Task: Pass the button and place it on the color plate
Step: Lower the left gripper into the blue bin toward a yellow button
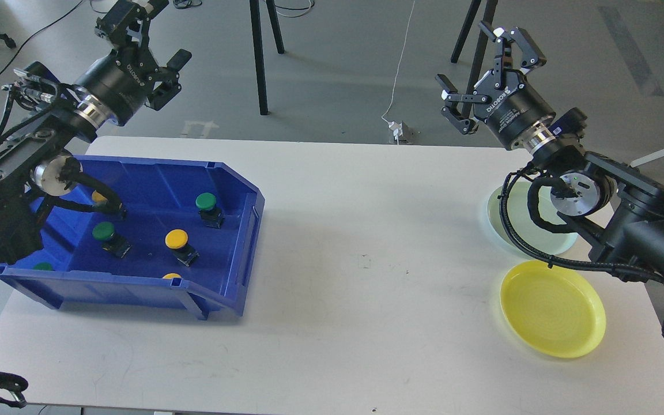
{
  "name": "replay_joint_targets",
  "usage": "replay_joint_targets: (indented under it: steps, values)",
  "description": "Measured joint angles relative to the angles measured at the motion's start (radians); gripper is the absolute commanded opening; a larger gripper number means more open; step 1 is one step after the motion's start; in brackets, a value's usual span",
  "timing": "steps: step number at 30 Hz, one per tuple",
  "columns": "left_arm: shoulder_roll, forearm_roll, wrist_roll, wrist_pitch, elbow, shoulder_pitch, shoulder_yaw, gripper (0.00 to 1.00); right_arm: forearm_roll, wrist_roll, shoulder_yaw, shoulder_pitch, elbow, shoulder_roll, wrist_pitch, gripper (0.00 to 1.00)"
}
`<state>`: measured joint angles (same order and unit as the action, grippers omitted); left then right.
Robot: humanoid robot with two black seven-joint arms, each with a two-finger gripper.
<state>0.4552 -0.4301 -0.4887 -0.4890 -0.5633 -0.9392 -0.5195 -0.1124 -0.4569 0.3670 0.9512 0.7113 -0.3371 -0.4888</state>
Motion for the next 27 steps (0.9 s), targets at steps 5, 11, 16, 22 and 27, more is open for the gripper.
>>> replay_joint_targets:
  steps: [5, 11, 16, 22, 27]
  values:
    - [0.005, 0.002, 0.000, 0.000, 0.002, -0.001, -0.003, 1.00, 0.001, -0.003, 0.007, -0.013, -0.018, -0.004, 0.000, 0.99]
    - [-0.015, 0.089, 0.000, 0.001, 0.014, -0.002, -0.046, 1.00, 0.001, -0.005, 0.009, -0.020, -0.021, -0.004, 0.000, 0.99]
    - [-0.035, 0.116, 0.000, 0.001, -0.119, 0.034, -0.156, 1.00, 0.000, -0.006, 0.014, -0.023, -0.022, -0.004, 0.000, 0.99]
    - [0.119, -0.012, 0.000, 0.000, -0.429, 0.053, -0.184, 1.00, 0.000, -0.007, 0.015, -0.036, -0.023, -0.021, 0.000, 0.99]
    - [0.319, -0.385, 0.000, 0.000, -0.660, 0.053, -0.091, 1.00, 0.000, -0.008, 0.017, -0.043, -0.023, -0.050, 0.000, 0.99]
